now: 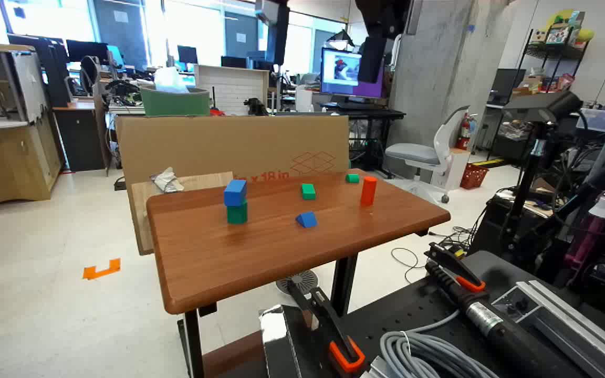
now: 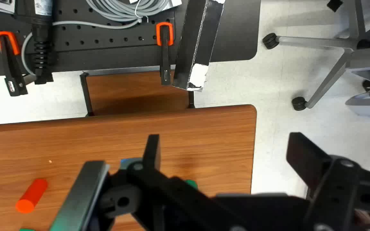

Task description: Move the blue block to the right

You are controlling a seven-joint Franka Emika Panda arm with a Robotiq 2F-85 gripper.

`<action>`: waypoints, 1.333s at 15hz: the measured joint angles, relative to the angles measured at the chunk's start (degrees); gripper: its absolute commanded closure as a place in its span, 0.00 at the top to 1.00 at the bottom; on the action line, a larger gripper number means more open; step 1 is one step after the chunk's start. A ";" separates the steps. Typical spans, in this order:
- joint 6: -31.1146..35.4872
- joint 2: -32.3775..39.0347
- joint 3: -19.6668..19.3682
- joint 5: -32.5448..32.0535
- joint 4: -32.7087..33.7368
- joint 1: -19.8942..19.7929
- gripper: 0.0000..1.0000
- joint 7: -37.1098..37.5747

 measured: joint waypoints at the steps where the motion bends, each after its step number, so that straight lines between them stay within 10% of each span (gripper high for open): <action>1: 0.00 0.00 0.00 0.00 0.01 0.00 1.00 0.00; 20: 0.55 1.04 0.06 0.00 0.43 0.00 1.00 0.12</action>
